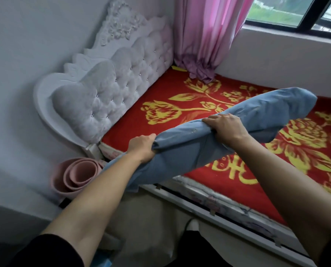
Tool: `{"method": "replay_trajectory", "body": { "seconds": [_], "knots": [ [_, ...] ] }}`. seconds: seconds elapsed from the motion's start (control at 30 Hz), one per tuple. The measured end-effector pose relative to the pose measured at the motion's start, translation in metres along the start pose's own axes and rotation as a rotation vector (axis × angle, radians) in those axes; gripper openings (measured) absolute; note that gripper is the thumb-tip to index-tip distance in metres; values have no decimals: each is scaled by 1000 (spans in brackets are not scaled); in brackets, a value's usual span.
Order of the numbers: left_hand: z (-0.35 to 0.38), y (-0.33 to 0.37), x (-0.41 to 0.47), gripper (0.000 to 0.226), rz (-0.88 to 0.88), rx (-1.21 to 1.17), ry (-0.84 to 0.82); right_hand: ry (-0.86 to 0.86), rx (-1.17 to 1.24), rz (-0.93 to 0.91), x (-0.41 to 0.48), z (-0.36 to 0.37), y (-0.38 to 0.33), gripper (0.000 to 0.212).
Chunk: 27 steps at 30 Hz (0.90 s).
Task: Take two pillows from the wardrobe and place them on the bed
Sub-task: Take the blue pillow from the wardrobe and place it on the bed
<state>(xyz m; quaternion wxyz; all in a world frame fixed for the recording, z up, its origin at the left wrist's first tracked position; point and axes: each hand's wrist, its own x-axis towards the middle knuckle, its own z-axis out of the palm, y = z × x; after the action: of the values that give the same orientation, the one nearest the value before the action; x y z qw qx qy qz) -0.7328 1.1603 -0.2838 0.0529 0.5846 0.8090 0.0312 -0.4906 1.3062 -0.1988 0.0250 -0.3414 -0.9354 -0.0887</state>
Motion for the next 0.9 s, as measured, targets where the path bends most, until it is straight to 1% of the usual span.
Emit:
{"method": "replay_trajectory", "body": {
  "seconds": [0.1,0.23,0.33,0.43,0.6,0.67,0.8,0.9],
  "knots": [
    [-7,-5,52,24,-10,51,72,18,91,31,47,21,29,52],
    [-18,-7,123,29,-83,98,107,9,211,11,119,53,66,52],
    [-28,-10,175,31,-106,122,112,-19,291,1,175,77,96,46],
    [-37,-15,220,33,-133,134,143,20,362,-3,232,95,115,41],
    [-42,-40,279,25,-214,144,219,56,355,-48,330,113,118,41],
    [-42,-58,304,24,-247,130,258,79,352,-46,370,119,113,37],
    [-41,-101,361,25,-294,91,279,96,366,-1,446,130,95,31],
    [-34,-135,401,24,-277,22,299,91,347,72,493,142,83,29]
  ]
}}
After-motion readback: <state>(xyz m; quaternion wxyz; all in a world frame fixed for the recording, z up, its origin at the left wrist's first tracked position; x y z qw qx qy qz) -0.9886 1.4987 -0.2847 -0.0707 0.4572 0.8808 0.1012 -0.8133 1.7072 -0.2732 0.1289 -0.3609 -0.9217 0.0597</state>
